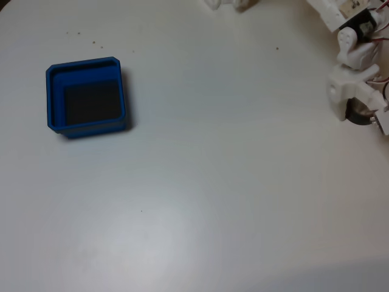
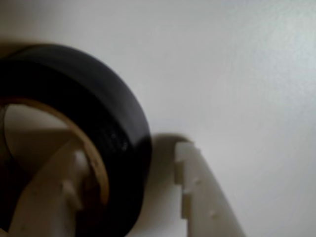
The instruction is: Pick the black tape roll and drop it in the blue box
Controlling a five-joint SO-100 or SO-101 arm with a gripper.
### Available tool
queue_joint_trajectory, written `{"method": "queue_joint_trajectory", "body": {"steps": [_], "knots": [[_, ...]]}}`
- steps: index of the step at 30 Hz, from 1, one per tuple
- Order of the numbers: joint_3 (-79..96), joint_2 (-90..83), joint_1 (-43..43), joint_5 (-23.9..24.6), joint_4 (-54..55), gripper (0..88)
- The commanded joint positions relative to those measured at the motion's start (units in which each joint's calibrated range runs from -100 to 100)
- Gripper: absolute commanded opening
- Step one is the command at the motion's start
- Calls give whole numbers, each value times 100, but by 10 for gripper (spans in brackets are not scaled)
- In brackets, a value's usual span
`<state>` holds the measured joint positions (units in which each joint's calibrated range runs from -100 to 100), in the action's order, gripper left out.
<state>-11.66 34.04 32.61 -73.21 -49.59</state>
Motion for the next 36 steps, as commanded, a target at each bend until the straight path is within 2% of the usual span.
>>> {"method": "queue_joint_trajectory", "body": {"steps": [1,13,23,30,36], "knots": [[-209,-34,-71,1,-16,0],[-254,-76,-80,1,-289,13],[-326,-1263,-315,1,-1353,12],[-326,-1999,-1028,-8,-1774,12],[-326,-2493,-2113,-25,-1906,12]]}}
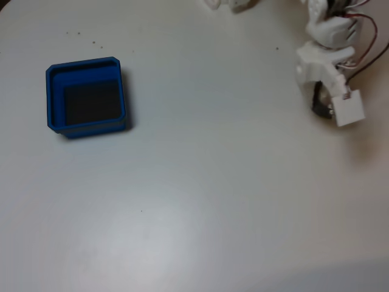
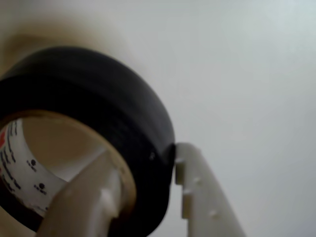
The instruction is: Pick the black tape roll and drop it in the blue box
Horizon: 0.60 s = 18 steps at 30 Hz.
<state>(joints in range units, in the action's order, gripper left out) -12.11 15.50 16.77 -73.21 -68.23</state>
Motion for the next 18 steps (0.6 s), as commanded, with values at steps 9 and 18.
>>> {"method": "queue_joint_trajectory", "body": {"steps": [9,18], "knots": [[-290,-822,-3031,-60,-116,12],[-919,-805,-5209,-60,-100,13]]}}
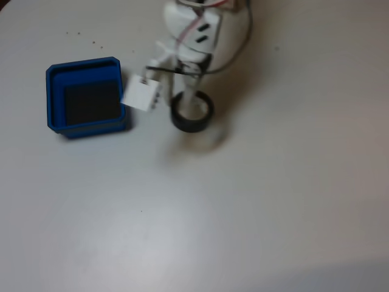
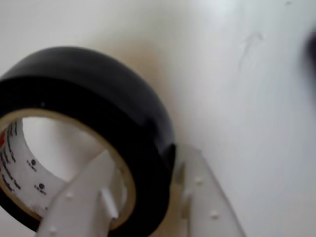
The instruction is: Pick the black tape roll and drop it in the blue box
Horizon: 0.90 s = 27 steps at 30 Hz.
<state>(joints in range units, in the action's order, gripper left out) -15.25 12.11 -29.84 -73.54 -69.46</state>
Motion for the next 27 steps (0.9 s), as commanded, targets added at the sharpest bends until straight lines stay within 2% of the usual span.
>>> {"method": "queue_joint_trajectory", "body": {"steps": [1,11,27], "knots": [[-722,-450,-754,-27,23,13],[-892,-408,-2229,-27,65,14],[-901,578,-2815,-35,898,14]]}}
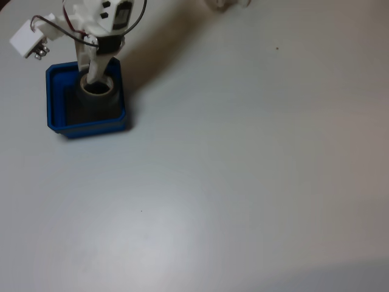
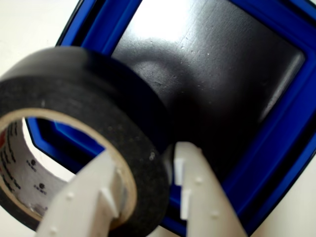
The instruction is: Pick the black tape roll and drop it in the blue box
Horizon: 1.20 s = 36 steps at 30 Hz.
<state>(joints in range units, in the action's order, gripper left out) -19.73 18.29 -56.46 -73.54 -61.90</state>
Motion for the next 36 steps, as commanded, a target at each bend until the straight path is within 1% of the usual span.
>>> {"method": "queue_joint_trajectory", "body": {"steps": [1,13,28,36], "knots": [[-453,-23,-192,-35,143,14],[-444,312,-583,-35,539,14],[-444,939,-593,-35,580,14],[-444,1173,-573,-35,1017,14]]}}
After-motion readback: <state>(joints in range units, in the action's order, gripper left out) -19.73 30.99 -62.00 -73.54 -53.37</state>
